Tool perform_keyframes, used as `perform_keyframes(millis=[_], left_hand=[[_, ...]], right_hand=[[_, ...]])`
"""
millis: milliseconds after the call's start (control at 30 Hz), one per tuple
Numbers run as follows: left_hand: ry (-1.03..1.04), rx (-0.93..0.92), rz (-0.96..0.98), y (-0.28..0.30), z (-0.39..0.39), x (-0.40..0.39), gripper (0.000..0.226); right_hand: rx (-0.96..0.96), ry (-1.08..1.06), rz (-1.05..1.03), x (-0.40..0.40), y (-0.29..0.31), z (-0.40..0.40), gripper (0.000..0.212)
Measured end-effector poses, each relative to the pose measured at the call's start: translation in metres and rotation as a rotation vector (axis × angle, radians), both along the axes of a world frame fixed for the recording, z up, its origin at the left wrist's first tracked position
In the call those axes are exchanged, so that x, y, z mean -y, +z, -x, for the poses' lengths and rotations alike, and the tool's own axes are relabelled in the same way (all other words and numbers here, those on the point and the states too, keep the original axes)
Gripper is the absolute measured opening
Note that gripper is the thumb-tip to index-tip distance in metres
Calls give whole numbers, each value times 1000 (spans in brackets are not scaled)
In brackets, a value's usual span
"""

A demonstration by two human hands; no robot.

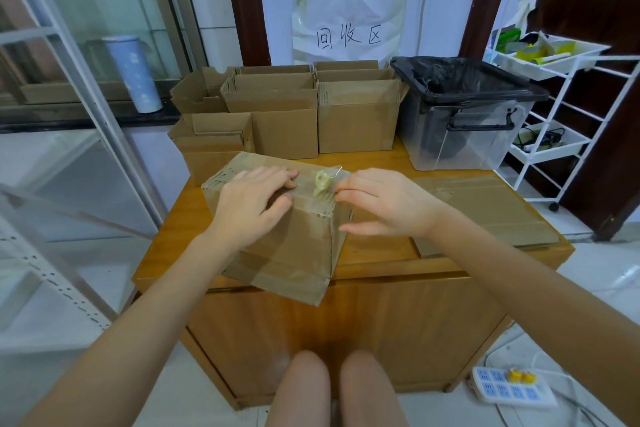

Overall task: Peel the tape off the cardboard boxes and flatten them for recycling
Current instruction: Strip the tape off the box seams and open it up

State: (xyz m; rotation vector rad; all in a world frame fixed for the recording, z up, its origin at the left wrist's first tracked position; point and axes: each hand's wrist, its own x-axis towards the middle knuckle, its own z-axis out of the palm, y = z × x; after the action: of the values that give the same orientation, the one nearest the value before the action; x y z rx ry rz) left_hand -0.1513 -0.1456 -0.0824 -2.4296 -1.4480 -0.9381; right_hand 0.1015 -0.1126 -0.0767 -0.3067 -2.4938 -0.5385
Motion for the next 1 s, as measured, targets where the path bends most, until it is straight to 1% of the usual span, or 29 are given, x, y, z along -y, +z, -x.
perform_keyframes(millis=[100,233,367,467,600,700,800,900,933,1000], left_hand=[[-3,8,2,-1,0,-1,38],[6,13,-3,0,-1,0,40],[19,15,1,1,-3,1,41],[20,13,18,2,-3,1,44],[20,-3,23,2,-3,1,47],[11,-33,25,2,-1,1,47],[14,-71,22,2,-1,3,47],[62,-101,54,5,-9,8,57],[77,-105,73,6,-14,10,62],[78,-68,100,7,-22,11,67]], right_hand=[[-8,-42,-20,-2,6,1,33],[25,18,-63,-3,5,3,25],[44,34,-117,-2,0,1,9],[75,18,-154,0,-2,-1,16],[106,9,-185,-2,-2,3,9],[147,9,-198,-4,0,4,14],[126,3,-123,-5,5,-3,22],[102,-72,-41,-8,5,-8,42],[86,-109,-29,-8,3,-8,45],[18,-156,-4,-9,0,-7,42]])
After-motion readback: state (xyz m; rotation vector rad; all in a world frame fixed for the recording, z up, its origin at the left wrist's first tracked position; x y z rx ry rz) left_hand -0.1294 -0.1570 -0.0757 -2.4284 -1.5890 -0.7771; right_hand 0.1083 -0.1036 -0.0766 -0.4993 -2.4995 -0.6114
